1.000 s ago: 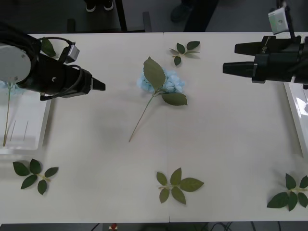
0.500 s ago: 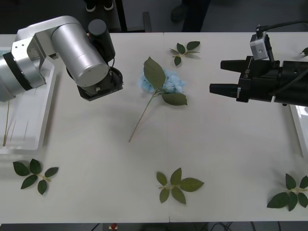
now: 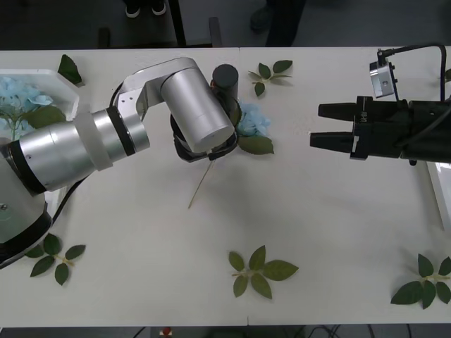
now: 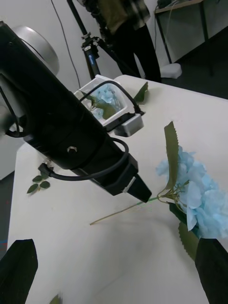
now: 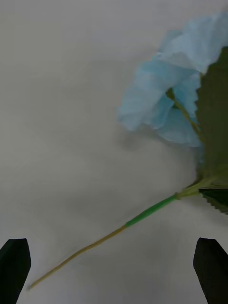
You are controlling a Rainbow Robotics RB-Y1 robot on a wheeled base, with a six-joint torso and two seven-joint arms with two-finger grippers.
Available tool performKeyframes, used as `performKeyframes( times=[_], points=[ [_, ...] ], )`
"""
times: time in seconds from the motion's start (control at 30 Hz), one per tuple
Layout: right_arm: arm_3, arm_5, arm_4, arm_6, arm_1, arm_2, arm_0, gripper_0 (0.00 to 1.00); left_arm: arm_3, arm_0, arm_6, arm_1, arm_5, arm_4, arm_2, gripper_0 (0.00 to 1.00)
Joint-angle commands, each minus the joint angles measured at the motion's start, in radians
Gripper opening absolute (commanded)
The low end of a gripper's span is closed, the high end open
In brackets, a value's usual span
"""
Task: Place the red flowers into the right box and the blue flowers into the left box. If a person shows an open palm, hand one flower to the person first, then continue sorting.
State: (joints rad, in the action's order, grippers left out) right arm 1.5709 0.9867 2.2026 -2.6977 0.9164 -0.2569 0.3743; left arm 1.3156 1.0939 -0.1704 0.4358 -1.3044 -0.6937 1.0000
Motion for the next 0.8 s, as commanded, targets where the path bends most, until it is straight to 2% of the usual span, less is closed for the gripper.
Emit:
performKeyframes(
  times=[0.03, 0.23, 0.57, 0.8],
  points=[
    [-0.029, 0.09, -0.096, -0.008, -0.093, 0.136, 0.005, 0.97, -0.061, 0.02, -0.023, -0.071, 0.045, 0.045, -0.018, 1.0],
    [-0.025, 0.104, -0.112, -0.008, -0.102, 0.177, 0.003, 0.97, -0.125, 0.02, -0.035, -0.129, 0.082, 0.085, -0.004, 1.0],
    [-0.025, 0.109, -0.119, -0.008, -0.093, 0.194, 0.005, 0.97, -0.229, 0.015, -0.043, -0.149, 0.217, 0.137, 0.131, 1.0],
    [-0.025, 0.106, -0.121, -0.008, -0.091, 0.196, 0.005, 0.97, -0.265, -0.006, -0.047, -0.147, 0.266, 0.168, 0.154, 1.0]
  ],
)
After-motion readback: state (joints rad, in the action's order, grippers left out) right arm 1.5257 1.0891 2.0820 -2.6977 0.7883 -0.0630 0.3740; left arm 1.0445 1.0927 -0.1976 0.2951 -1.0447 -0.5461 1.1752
